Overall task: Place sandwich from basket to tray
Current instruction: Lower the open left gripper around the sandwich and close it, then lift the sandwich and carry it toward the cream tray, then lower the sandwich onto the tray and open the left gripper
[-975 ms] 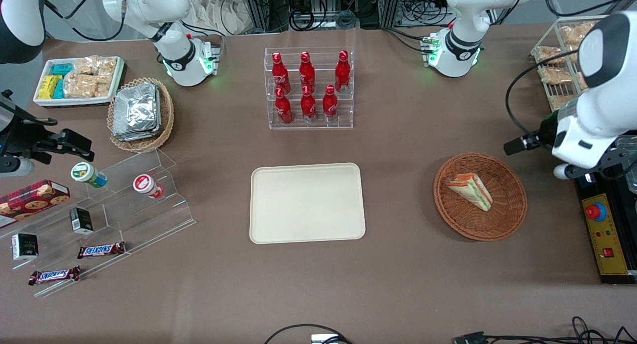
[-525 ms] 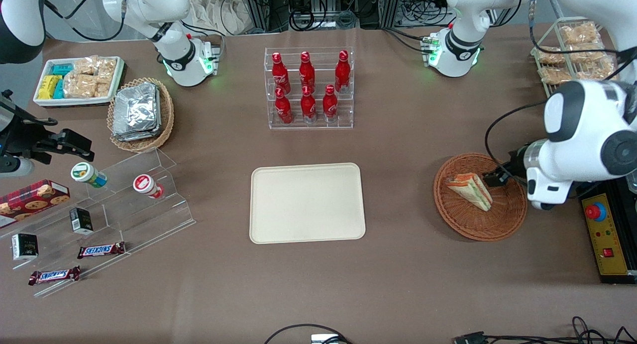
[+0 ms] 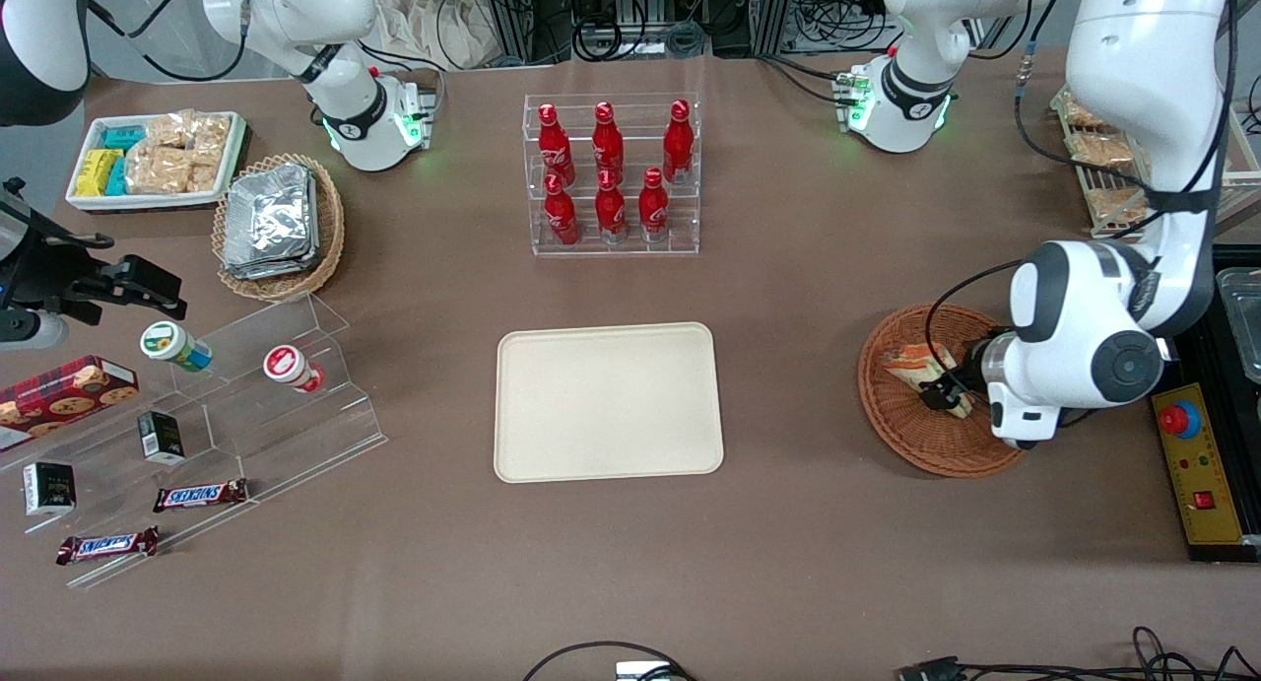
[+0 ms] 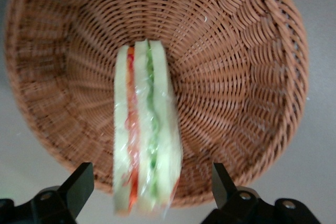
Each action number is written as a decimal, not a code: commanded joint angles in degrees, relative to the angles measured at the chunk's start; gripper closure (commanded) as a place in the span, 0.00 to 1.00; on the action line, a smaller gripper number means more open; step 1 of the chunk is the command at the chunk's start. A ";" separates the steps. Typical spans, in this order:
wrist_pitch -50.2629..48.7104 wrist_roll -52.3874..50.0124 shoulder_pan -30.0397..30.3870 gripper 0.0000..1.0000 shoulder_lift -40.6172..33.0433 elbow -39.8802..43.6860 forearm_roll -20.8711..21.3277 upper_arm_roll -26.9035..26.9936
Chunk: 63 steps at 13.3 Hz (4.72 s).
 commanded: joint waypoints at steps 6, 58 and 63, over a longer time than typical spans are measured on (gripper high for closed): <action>11.91 -0.80 0.15 0.32 3.35 -5.81 -0.46 0.08; 6.03 15.99 -14.88 0.00 24.28 26.89 9.73 -18.73; -7.56 16.78 -8.30 0.00 13.48 27.32 8.76 -19.08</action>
